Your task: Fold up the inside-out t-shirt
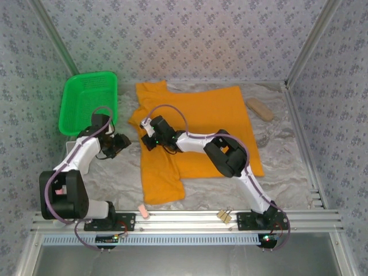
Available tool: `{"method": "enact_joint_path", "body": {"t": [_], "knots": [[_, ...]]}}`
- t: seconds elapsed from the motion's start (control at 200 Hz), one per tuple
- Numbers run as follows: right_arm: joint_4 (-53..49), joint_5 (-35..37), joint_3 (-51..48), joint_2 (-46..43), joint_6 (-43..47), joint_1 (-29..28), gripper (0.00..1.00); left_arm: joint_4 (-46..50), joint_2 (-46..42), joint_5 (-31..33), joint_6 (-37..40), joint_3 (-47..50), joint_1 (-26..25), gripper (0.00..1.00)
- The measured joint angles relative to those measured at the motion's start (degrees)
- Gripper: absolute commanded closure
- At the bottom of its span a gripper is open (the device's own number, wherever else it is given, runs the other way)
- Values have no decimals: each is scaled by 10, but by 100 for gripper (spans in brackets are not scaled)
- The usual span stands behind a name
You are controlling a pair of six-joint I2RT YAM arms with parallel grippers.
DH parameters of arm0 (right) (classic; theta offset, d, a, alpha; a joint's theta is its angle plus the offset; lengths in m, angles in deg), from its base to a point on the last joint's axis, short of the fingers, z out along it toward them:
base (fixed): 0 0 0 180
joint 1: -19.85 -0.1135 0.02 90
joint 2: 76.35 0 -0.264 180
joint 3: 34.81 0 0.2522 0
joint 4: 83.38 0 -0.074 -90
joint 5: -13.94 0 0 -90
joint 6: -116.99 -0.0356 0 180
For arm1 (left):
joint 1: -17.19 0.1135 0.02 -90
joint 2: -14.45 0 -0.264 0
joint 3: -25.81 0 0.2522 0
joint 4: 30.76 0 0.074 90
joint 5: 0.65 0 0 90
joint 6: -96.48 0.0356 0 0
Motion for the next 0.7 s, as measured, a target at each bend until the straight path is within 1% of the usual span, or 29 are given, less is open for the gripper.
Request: {"method": "enact_joint_path", "body": {"t": [0.145, 0.185, 0.21, 0.3, 0.315, 0.35, 0.405, 0.585, 0.7], "knots": [[30, -32, -8, -12, -2, -8, 100, -17, -20, -16, -17, 13, 29, 46], [36, -36, -9, -13, -3, -9, 90, -26, -22, -20, -24, 18, 35, 46], [38, -37, -10, -13, -5, -9, 86, -31, -22, -23, -28, 22, 39, 46], [42, -25, -27, -17, -15, -9, 79, -48, -19, -37, -38, 35, 42, 46], [42, -23, -30, -17, -14, -9, 76, -49, -18, -40, -39, 35, 41, 46], [37, -9, -37, -20, -16, -8, 70, -53, -11, -50, -41, 36, 41, 46], [21, 21, -41, -22, -19, -5, 66, -64, 3, -60, -43, 36, 40, 47], [-24, 83, -44, -42, -16, 7, 65, -83, 41, -78, -45, 36, 29, 47], [-43, 97, -61, -81, 1, 2, 66, -83, 45, -80, -45, 35, 25, 46]]}}
